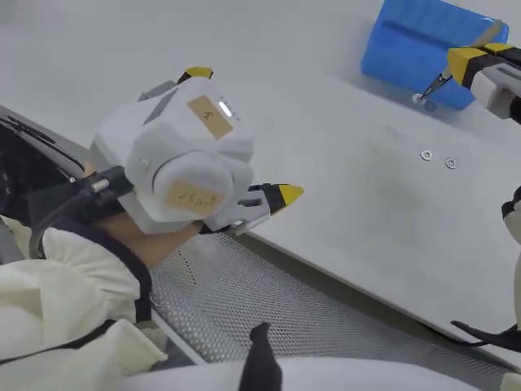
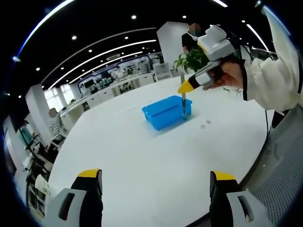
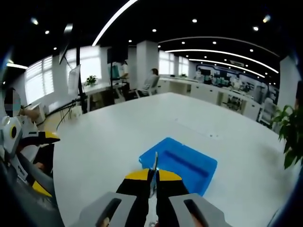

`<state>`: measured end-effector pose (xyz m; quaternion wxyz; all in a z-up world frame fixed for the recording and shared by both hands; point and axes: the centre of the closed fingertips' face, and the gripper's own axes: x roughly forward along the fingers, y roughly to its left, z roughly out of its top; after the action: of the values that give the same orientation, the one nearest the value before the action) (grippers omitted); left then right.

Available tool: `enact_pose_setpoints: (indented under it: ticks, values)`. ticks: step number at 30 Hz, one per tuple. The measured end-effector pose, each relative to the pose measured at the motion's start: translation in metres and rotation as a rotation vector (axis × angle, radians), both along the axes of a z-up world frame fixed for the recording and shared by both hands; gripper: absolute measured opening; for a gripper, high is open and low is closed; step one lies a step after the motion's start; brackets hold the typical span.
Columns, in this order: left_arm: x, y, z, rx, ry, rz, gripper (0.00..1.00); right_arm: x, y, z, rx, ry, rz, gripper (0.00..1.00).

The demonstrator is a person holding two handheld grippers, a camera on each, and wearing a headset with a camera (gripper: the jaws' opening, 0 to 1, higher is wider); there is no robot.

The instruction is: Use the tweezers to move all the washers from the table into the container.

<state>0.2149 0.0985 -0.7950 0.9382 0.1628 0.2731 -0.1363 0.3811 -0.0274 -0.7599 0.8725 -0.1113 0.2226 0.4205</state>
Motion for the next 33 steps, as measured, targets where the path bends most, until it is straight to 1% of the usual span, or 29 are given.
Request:
enact_pose_setpoints:
  ticks: [2,5,9,12,17,21,24,28,33]
  values:
    - [0.000,-0.001,0.000,-0.001,-0.001,-0.006,0.96,0.004,0.002,0.003,0.007,-0.008,-0.002,0.00]
    - [-0.001,-0.002,-0.001,0.001,0.006,-0.009,0.96,0.009,0.005,0.006,0.013,-0.019,-0.001,0.00]
    - [-0.001,-0.001,-0.001,0.004,0.008,-0.007,0.96,0.018,0.010,0.011,0.028,-0.036,-0.005,0.00]
    - [-0.001,-0.001,-0.001,0.004,0.009,-0.006,0.96,0.025,0.014,0.013,0.042,-0.042,-0.012,0.00]
    - [-0.002,-0.002,-0.003,0.011,0.022,-0.009,0.96,0.034,0.021,0.016,0.057,-0.052,-0.018,0.00]
    - [-0.002,-0.002,-0.004,0.004,0.025,-0.009,0.96,0.041,0.023,0.013,0.039,-0.072,-0.014,0.00]
    - [-0.003,-0.003,-0.004,0.005,0.027,-0.009,0.95,0.046,0.025,0.011,0.038,-0.076,-0.016,0.00]
    - [-0.003,-0.003,-0.004,0.007,0.031,-0.008,0.95,0.054,0.026,0.006,0.036,-0.070,-0.021,0.00]
    - [-0.004,-0.003,-0.006,0.012,0.041,-0.011,0.95,0.057,0.028,0.001,0.034,-0.065,-0.022,0.00]
